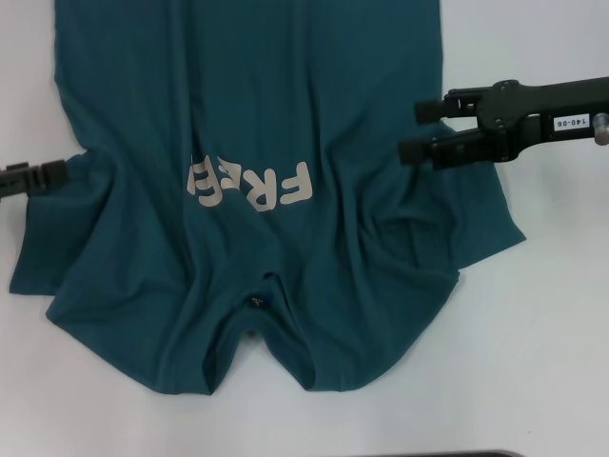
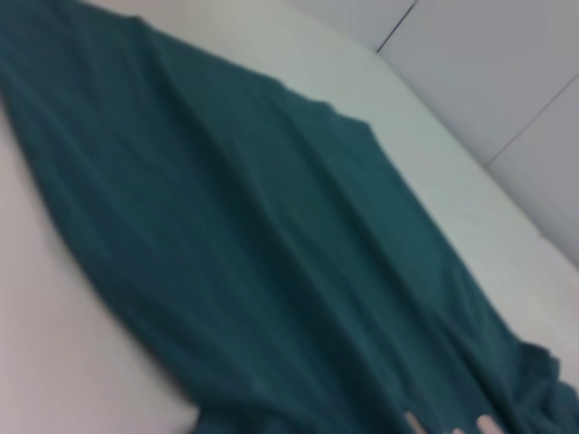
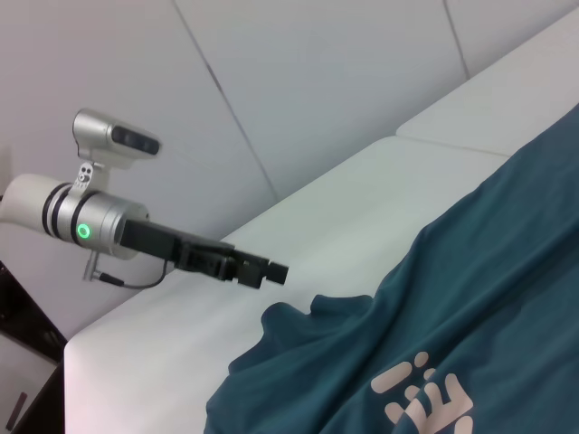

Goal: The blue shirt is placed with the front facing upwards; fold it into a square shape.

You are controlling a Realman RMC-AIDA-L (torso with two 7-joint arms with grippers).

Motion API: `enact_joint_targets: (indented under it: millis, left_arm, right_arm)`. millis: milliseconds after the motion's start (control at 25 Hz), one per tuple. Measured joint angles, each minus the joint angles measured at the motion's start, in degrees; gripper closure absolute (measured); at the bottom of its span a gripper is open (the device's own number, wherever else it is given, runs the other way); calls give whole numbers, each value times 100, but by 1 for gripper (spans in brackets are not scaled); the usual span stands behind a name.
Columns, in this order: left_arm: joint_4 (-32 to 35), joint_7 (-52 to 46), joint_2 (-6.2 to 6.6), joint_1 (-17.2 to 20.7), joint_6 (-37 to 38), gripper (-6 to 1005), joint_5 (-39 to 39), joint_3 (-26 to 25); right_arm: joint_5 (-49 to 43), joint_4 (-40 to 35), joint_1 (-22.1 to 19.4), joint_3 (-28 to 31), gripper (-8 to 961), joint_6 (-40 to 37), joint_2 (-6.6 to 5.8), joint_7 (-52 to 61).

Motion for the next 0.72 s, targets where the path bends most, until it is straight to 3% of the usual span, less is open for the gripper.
enact_joint_targets:
  millis: [720]
  left_arm:
    - [247, -44, 105, 149, -473, 122, 330, 16]
  right_arm:
    - [-1, 0, 1, 108, 25, 31, -11, 23]
